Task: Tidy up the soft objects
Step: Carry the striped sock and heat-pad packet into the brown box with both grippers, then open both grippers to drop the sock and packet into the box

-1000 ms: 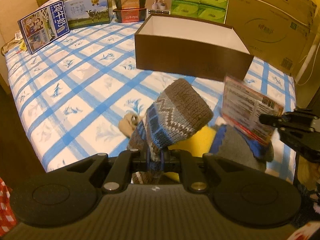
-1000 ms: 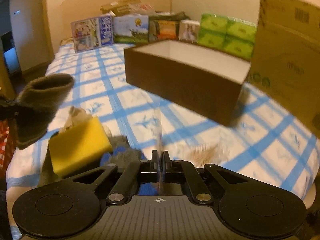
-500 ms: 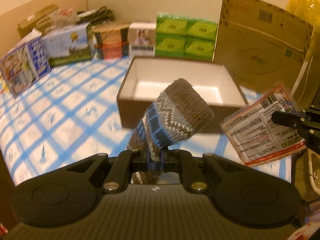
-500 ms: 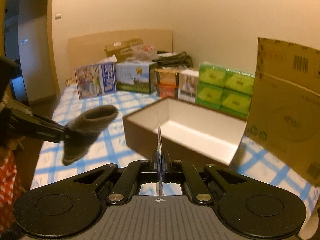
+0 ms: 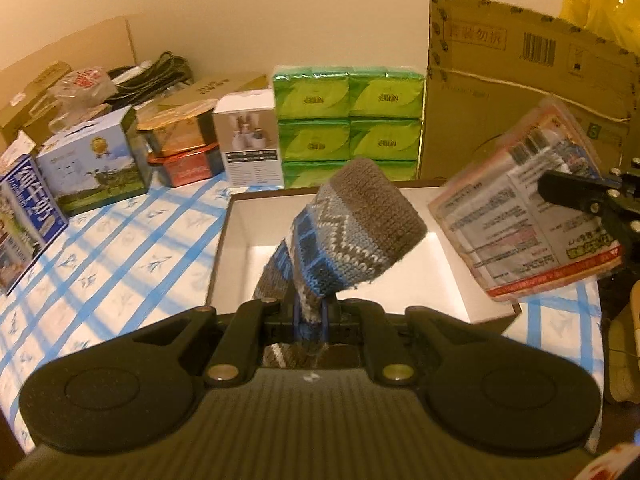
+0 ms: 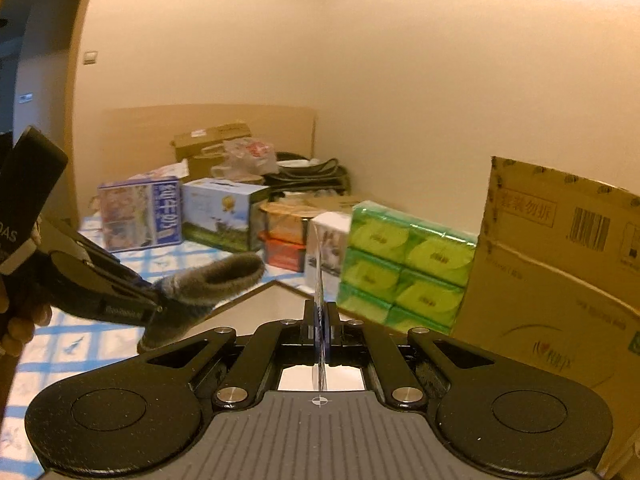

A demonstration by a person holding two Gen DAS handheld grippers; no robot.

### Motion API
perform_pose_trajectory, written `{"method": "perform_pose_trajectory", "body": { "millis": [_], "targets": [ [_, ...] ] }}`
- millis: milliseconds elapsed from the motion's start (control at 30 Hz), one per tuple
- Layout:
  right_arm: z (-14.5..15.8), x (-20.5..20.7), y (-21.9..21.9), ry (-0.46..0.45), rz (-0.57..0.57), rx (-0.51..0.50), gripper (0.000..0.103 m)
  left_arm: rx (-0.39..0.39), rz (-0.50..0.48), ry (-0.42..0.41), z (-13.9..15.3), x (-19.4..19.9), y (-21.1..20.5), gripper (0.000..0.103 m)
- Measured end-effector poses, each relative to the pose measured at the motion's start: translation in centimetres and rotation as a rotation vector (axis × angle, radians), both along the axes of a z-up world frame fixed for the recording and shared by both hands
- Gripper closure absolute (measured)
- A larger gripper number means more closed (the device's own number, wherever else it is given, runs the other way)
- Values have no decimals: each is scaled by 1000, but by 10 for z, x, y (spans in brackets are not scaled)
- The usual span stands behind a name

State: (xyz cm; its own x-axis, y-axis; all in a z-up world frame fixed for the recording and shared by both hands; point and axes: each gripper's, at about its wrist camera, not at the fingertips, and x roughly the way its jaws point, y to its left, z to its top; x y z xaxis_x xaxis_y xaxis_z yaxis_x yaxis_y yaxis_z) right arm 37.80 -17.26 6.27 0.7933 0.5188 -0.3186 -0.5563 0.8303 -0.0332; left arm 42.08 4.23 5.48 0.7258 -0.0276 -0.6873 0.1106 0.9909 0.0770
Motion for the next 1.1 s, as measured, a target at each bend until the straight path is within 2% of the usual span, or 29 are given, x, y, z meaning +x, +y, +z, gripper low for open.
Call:
{"method": "perform_pose_trajectory", "body": {
  "millis": [200,367,533,600,667,700,1100],
  "targets": [
    [-18,44,13,22,-38,-43,101,14,-12,57,-22,45,-11,93],
    [-38,79,19,80,-66,-51,101,43,-16,85,-41,70,-17,93],
    [-53,102,23,131,-86,-49,101,30,-19,103,-52,91,-17,92],
    [-58,109,22,150,-98,-43,101,29,-23,97,-54,96,-17,86],
    [-61,114,22,166,-104,-33,101,27,-13,94,-54,100,-16,65],
    [-62,116,22,173,-106,-28,101,29,-12,85,-53,100,-16,63],
    [-61,130,27,197,-133,1,101,27,-12,98,-57,97,-9,60]
  ]
}}
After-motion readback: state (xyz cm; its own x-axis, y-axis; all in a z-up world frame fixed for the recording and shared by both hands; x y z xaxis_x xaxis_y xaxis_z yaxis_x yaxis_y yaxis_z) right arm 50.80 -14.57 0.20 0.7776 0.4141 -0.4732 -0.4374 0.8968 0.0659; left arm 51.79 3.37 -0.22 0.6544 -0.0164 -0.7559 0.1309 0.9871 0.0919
